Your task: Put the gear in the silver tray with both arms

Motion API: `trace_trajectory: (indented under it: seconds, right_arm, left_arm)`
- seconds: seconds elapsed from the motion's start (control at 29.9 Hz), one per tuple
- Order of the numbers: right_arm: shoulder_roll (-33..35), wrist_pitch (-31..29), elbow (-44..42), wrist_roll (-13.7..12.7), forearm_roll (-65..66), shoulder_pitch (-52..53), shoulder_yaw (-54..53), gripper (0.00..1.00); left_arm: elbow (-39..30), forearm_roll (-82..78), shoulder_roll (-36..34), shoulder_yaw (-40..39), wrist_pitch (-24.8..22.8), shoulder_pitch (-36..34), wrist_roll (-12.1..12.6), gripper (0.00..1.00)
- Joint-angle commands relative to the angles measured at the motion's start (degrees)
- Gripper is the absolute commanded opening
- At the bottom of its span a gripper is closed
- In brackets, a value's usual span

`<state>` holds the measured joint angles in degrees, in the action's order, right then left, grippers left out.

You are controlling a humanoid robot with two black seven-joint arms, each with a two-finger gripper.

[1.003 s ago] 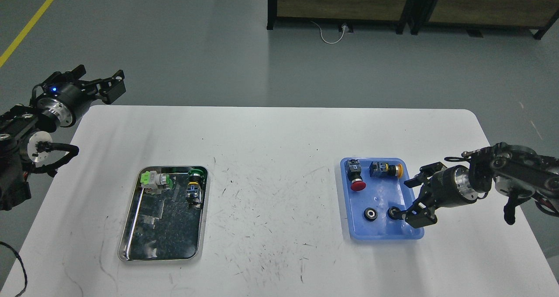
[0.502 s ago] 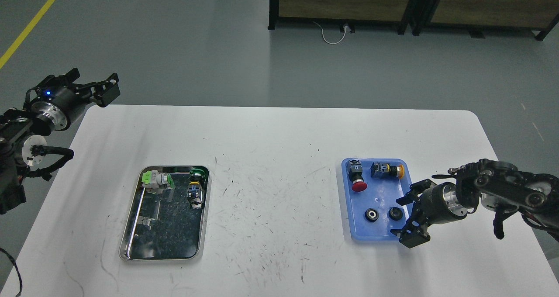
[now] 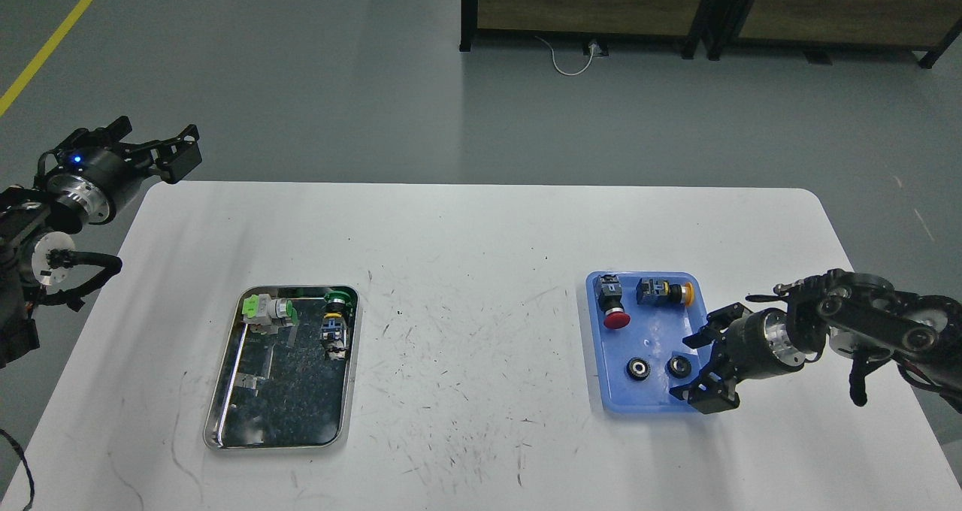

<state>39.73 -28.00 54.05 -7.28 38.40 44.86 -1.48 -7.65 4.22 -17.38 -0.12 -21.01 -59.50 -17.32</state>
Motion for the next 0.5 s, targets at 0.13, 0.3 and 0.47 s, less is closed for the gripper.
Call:
trace_trajectory:
  seconds: [0.13, 0.3, 0.47]
  right_arm:
    - [-0.45, 0.00, -0.52, 0.16, 0.00, -0.03, -0.10, 0.84]
    - [-0.80, 0.00, -0.61, 0.25, 0.00, -0.12, -0.01, 0.78]
    - [-0.89, 0.00, -0.79, 0.16, 0.18, -0.12, -0.10, 0.66]
  left_arm:
    - [0.00, 0.00, -0.11, -0.05, 0.01, 0.00, 0.00, 0.99]
    - [0.00, 0.00, -0.11, 0.03, 0.09, 0.00, 0.00, 0.99]
    - [0.00, 0.00, -0.11, 0.03, 0.09, 0.00, 0.00, 0.99]
